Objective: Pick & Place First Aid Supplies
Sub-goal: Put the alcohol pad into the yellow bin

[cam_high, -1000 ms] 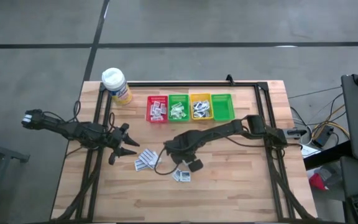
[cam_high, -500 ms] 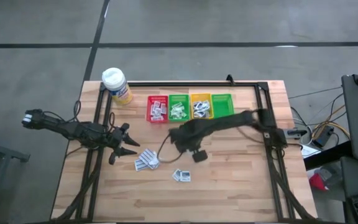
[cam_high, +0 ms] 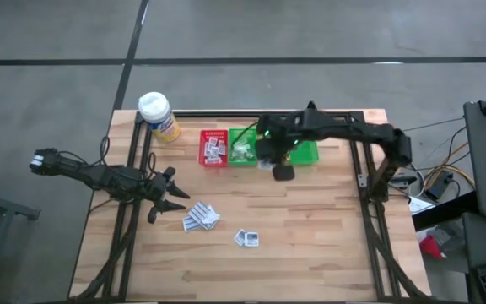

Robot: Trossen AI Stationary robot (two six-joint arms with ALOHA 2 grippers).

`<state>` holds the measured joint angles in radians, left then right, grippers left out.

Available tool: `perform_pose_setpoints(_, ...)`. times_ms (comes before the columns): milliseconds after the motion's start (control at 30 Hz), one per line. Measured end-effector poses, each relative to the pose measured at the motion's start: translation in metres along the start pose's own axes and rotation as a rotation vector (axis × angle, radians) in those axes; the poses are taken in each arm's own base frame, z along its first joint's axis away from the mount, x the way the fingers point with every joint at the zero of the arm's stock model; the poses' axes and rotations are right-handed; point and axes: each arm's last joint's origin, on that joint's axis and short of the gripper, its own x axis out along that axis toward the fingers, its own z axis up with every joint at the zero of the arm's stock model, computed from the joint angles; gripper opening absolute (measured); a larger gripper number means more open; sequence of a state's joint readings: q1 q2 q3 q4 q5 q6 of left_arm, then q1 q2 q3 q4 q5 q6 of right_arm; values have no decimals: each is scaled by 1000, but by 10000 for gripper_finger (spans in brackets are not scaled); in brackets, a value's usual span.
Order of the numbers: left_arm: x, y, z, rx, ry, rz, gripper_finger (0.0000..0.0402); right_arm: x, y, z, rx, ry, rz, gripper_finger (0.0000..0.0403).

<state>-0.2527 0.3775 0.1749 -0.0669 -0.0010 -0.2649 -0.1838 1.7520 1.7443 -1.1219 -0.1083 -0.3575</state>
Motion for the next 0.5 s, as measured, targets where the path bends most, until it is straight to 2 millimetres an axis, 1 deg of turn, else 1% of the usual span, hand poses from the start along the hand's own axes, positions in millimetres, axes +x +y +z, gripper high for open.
perform_pose_setpoints(100,0,0,0,0,0,0,172,-16,-18,-9,39,-25,-57,8)
perform_pose_setpoints(200,0,0,0,0,0,0,172,-17,-38,-18,89,24,-168,8)
perform_pose_setpoints(333,0,0,0,0,0,0,172,-10,-67,-30,146,95,-283,8)
perform_pose_setpoints(500,0,0,1,-3,-6,-1,172,15,-100,-45,178,176,-272,8)
